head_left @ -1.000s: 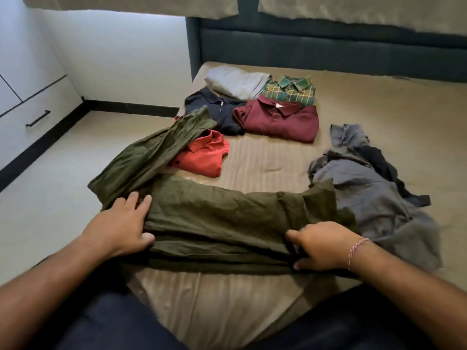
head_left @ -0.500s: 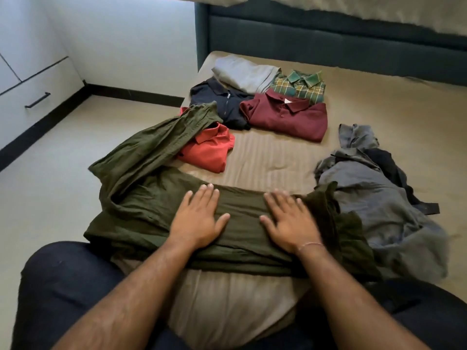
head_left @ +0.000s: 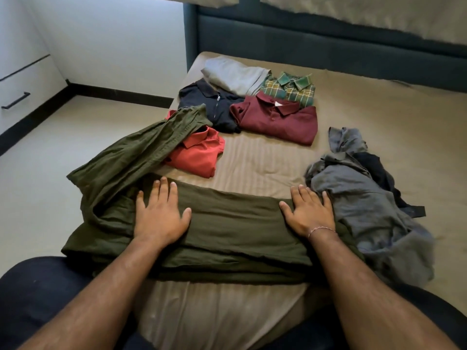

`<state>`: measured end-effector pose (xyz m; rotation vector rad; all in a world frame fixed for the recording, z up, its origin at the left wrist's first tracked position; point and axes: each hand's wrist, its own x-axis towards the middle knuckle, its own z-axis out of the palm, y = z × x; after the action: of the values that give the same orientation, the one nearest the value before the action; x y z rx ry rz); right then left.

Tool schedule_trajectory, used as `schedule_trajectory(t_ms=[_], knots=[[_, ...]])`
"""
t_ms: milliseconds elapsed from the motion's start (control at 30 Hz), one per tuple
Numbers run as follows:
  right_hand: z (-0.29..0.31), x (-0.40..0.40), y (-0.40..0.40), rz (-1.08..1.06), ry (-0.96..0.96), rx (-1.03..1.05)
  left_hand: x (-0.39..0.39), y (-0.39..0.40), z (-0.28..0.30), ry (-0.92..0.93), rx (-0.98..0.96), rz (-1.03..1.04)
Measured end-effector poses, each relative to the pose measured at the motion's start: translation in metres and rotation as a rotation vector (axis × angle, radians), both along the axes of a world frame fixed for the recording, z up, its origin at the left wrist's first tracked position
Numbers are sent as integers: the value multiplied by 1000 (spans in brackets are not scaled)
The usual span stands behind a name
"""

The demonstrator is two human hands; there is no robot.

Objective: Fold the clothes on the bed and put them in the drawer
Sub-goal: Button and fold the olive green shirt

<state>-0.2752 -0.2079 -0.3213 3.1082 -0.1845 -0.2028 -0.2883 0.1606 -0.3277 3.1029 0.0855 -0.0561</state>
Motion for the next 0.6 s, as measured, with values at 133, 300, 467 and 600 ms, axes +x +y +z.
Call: schedule_trajectory(t_ms=[133,300,467,600], knots=[[15,17,-20,-45,-80,293,5,-89,17,-166,-174,-406],[30,34,-73,-278,-71,709,18,-257,42,131,-320,-829],[32,21,-149,-293,-100,713,39,-357,47,233,-317,-811],[18,10,-214,-162,-28,353,47,-422,43,327,-229,-889]])
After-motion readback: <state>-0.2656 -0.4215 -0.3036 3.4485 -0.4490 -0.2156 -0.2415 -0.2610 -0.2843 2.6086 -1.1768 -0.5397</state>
